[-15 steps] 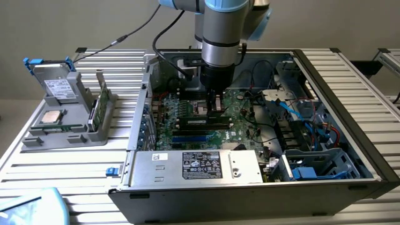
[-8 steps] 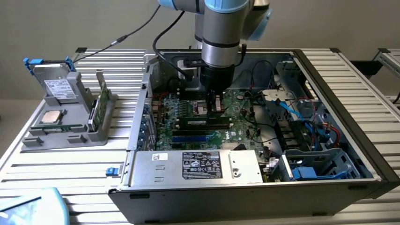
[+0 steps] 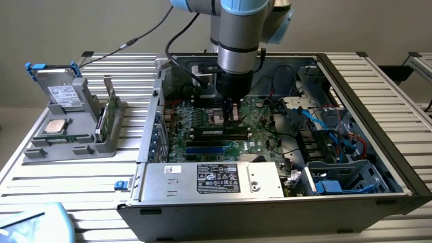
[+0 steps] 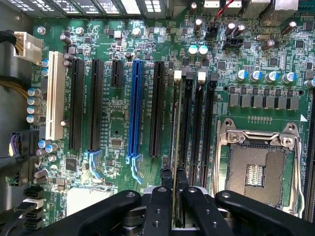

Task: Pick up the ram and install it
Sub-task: 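Insert the ram into the slot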

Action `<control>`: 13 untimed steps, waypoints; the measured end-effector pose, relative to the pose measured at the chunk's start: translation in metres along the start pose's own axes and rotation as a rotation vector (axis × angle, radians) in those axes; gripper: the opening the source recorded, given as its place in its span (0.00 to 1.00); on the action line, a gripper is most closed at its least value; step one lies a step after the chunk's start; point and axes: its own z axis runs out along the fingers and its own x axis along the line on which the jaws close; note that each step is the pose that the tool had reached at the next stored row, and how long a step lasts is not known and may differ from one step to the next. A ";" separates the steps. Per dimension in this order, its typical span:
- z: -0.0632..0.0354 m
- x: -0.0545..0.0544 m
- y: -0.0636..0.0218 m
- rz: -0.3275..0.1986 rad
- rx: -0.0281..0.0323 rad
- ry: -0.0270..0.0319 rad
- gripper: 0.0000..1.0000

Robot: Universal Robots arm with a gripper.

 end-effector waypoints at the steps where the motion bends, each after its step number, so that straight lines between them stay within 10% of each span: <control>1: 0.0001 0.000 0.0000 0.000 0.0000 0.0000 0.14; 13: 0.0013 -0.001 -0.0001 0.000 0.0000 0.0001 0.14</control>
